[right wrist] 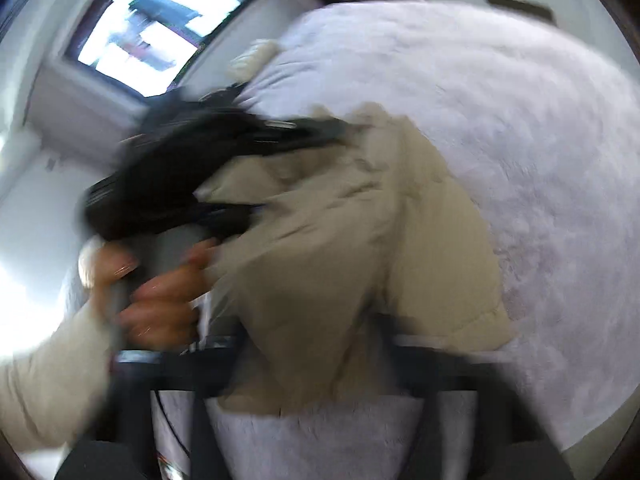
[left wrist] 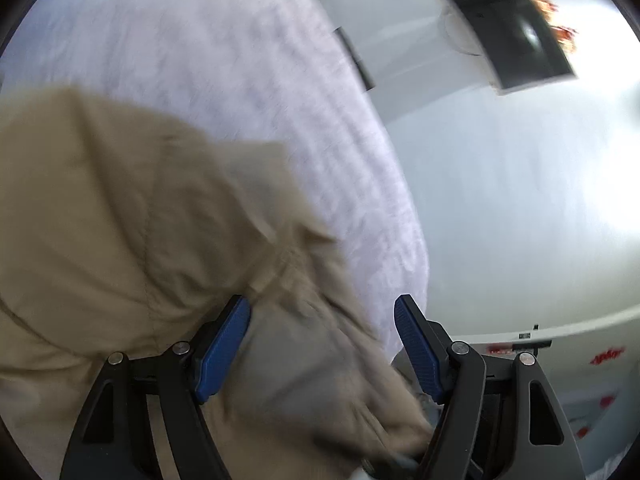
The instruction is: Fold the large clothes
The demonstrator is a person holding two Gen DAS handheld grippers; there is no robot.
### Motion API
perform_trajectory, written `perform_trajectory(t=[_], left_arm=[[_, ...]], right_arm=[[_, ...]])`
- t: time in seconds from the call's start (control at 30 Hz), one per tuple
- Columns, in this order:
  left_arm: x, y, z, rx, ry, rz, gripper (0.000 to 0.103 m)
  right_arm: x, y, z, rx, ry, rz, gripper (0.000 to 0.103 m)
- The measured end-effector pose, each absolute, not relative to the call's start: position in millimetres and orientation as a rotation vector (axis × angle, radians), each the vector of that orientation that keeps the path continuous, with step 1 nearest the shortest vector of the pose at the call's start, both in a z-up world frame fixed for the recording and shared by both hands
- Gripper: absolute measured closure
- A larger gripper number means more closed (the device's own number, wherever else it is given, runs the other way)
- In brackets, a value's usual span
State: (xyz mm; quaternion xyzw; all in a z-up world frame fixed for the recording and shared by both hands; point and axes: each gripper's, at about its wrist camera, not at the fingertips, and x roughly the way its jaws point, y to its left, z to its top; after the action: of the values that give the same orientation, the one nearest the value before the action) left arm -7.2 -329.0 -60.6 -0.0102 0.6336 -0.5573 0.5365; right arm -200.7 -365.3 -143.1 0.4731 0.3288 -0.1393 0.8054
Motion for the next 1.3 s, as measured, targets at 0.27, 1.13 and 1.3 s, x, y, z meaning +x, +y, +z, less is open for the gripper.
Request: perform_trajectory(t=[0.27, 1.13, 1.3], left_arm=[[22, -274, -30, 0.22, 1.128, -1.141, 0.028], [-7, -377, -118, 0.36, 1.122, -1.047, 0.028], [-8, -376, -117, 0.359, 1.123, -1.047, 0.028]], right_arm=[[-229, -375, -162, 1.06, 0.697, -0.38, 0.089], [-230, -473, -200, 1.159, 0.796, -0.347, 0.076], [-232, -495, -148, 1.034, 0.718, -0.447, 0.074]])
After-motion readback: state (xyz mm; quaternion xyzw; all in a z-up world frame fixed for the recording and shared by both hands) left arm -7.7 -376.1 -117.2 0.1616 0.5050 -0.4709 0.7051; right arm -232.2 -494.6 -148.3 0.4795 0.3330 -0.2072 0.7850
